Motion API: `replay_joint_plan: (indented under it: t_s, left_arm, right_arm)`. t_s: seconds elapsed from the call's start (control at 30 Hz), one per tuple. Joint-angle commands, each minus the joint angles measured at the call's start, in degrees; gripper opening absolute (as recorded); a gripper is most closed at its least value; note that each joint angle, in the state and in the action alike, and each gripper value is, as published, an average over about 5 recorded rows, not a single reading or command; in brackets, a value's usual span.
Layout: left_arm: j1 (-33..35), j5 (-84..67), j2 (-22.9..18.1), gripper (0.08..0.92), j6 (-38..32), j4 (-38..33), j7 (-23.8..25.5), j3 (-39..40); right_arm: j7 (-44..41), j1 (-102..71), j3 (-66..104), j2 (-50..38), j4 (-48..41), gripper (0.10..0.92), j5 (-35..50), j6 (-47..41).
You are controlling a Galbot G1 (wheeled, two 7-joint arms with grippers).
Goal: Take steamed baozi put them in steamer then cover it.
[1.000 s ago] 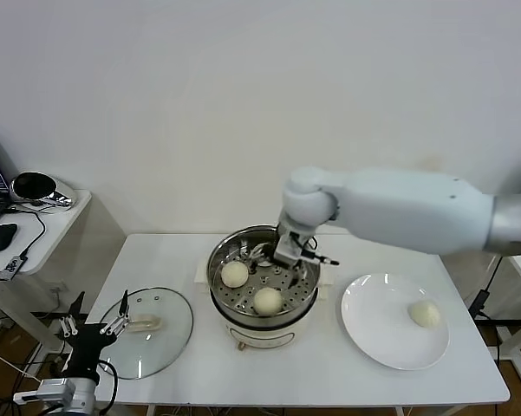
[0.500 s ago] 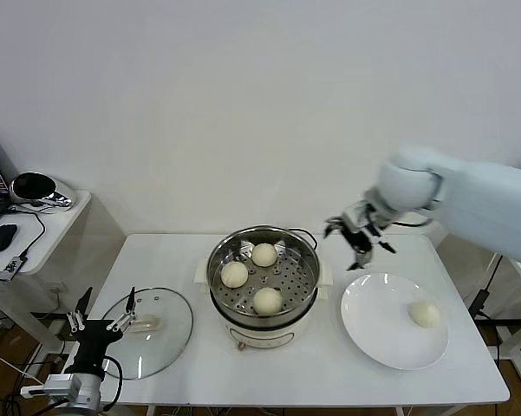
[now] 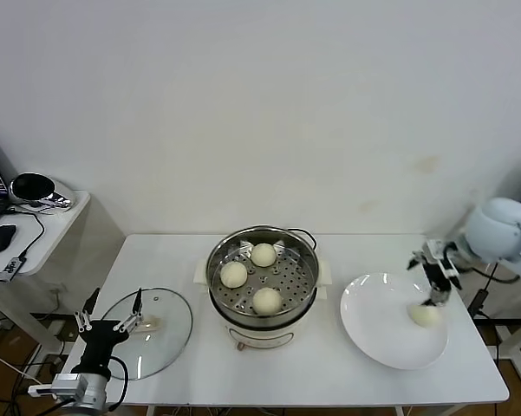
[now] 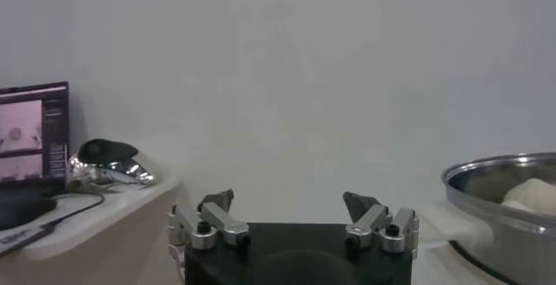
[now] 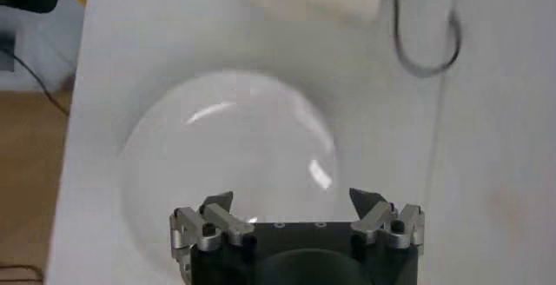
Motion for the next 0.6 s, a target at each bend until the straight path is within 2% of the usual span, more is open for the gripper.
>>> replay_joint_plan:
  t_s: [0.03,0.3,0.6]
  left_arm:
    - [0.45,0.17,-0.18,0.823,0.0,-0.39,0.02,-0.07]
    - [1.03,0.11,-0.21,0.823,0.17,-1.14,0.46,-0.84]
    - [1.35,0.16,-0.62,0.823,0.3,-1.28,0.53,-1.42]
  right_arm:
    - [0.62,-28.69,23.33,-2.15,-8.63,0.823,-9.75,3.81]
    - [2.17,-34.0,29.26,5.86,-17.4,0.823,-12.67,5.94]
    - [2.49,-33.99,29.33,11.21,-22.2,0.823,-14.98,6.39]
